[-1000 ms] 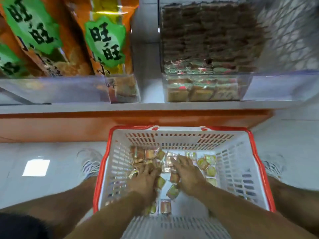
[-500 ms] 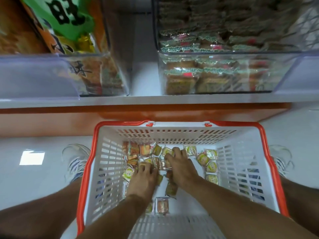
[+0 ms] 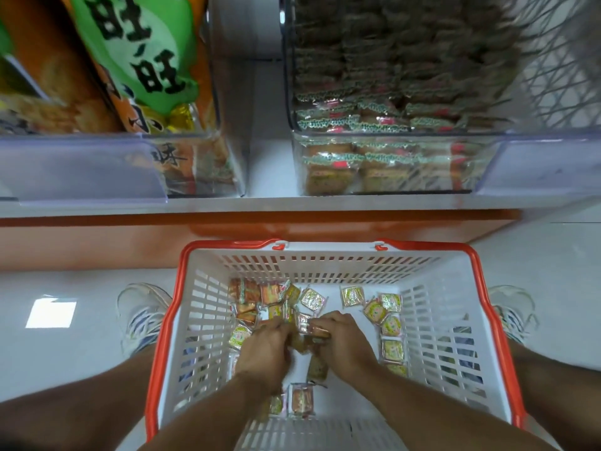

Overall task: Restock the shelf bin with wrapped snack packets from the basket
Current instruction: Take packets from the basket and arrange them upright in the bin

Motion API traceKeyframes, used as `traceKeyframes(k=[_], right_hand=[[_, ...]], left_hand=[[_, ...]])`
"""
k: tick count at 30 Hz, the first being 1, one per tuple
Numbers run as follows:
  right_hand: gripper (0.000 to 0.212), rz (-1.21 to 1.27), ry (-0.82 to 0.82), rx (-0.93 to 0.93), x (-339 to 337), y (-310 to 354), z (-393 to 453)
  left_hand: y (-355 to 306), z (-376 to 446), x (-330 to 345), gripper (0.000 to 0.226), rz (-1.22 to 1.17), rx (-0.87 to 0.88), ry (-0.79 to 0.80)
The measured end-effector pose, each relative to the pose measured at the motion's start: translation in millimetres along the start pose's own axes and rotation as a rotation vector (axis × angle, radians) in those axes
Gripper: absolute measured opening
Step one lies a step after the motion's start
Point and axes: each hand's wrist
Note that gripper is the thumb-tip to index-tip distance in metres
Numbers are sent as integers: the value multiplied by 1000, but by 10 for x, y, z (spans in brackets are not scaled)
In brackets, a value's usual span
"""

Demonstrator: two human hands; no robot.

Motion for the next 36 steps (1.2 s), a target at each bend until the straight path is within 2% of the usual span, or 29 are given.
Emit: traceKeyframes(k=[2,5,8,12,14,16,18,20,22,25,27,30,33,36], right_hand=[[40,97,-32,11,-97,75,26],[38,221,-19,28,-320,222,16],[30,286,49,26,-702,446,-69],[19,306,127,-51,-1330,986,-382],[21,361,140,-112,-1595,1319,-640],[18,440,143,-196,-1863,1687,-927],[25,503,96,-275,-2171,2032,-1170],[34,520,20,-347,-2499,2311,-1354],[33,464,-56,-466,-2782,2494,-1490],[53,215,-223,-651,-3008,2566,-1559],[69,44,-298,-757,-3040,2547,-1523],[80,-93,-288,-816,-3022,2520,-1427],[80,-166,-282,-813,-3064,2458,-1352],[71,-98,-256,-729,-3109,2398,-1362]], left_hand=[[-74,33,-111,18,-165,-173,-26],[-148,32,-271,18,-479,-341,46],[-151,-18,-506,22,-833,-382,124],[-355,-154,-1116,25,-970,-369,263],[-543,-285,-1429,30,-1063,-357,257],[-773,-464,-1742,26,-1171,-273,314],[-1009,-685,-2074,27,-1284,-93,430],[-1218,-911,-2418,42,-1362,33,485],[-1371,-1080,-2725,61,-1408,83,468],[-1499,-1240,-3108,83,-1426,197,493],[-1533,-1286,-3263,79,-1471,277,502],[-1523,-1257,-3333,77,-1594,317,545],[-1563,-1200,-3332,69,-1589,372,576],[-1623,-1152,-3304,60,-1491,369,448]])
Point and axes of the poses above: each hand's wrist, its own z-axis towards the middle knuckle, its own x-axis out of the palm, y = z × x, and after that the axes turned 4 degrees about z, right-handed
